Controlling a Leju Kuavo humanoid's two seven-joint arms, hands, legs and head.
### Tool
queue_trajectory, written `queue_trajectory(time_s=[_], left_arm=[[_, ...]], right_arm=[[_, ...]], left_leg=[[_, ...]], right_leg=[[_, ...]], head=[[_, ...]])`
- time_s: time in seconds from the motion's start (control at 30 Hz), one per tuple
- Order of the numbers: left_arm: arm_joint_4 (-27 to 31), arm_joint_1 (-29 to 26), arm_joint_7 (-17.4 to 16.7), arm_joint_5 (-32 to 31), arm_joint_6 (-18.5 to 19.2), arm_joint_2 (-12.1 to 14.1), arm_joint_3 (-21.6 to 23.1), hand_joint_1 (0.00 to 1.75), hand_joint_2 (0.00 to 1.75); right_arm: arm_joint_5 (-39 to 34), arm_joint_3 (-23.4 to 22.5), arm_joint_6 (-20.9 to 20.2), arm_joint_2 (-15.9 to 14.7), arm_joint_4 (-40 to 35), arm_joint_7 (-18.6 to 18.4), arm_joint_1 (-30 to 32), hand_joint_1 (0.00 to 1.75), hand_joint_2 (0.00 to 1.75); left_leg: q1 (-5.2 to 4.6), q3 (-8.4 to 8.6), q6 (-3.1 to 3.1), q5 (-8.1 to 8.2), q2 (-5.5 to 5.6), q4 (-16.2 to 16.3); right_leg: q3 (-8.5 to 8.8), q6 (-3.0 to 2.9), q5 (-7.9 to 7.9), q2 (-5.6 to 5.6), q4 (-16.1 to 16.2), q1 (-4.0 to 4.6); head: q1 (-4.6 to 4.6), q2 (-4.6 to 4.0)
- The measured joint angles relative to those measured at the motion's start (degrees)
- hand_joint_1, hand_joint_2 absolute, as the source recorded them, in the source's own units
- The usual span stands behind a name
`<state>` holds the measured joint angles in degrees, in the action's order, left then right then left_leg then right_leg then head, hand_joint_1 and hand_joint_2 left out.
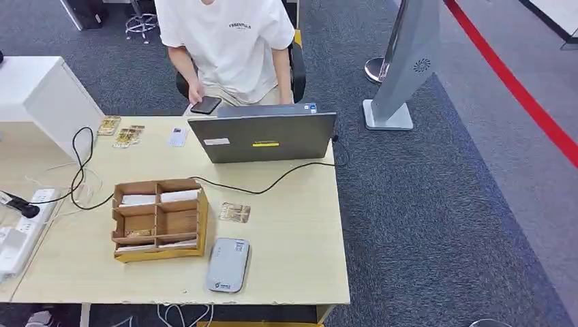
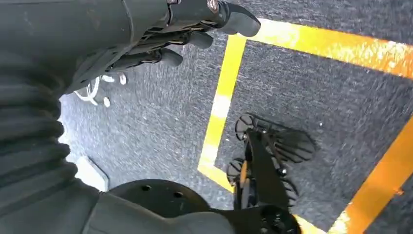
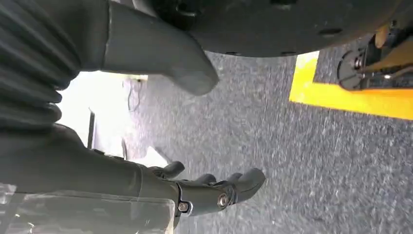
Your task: Pass the card to the sensor for recognition and then transmit it.
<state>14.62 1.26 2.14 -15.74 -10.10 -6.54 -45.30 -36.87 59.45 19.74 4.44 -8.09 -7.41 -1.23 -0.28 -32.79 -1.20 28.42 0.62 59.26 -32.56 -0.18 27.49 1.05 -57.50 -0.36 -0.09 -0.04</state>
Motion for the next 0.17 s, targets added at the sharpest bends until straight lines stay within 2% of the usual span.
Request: queue_trajectory(time_s=[0.17], left_arm=[[0.02, -1.1, -0.2, 2.03, 1.27, 0.94, 5.68, 0.0, 0.0]], right_arm=[[4.66, -7.28, -2.49, -0.66, -1.92, 1.05, 1.17, 0.0, 0.0]], left_leg=[[-0.01, 0.03, 0.01, 0.0, -0.01, 0.0]], right_leg=[[0.01, 0.0, 0.0, 0.02, 0.0, 0.0]], head=[[0.0, 0.0]])
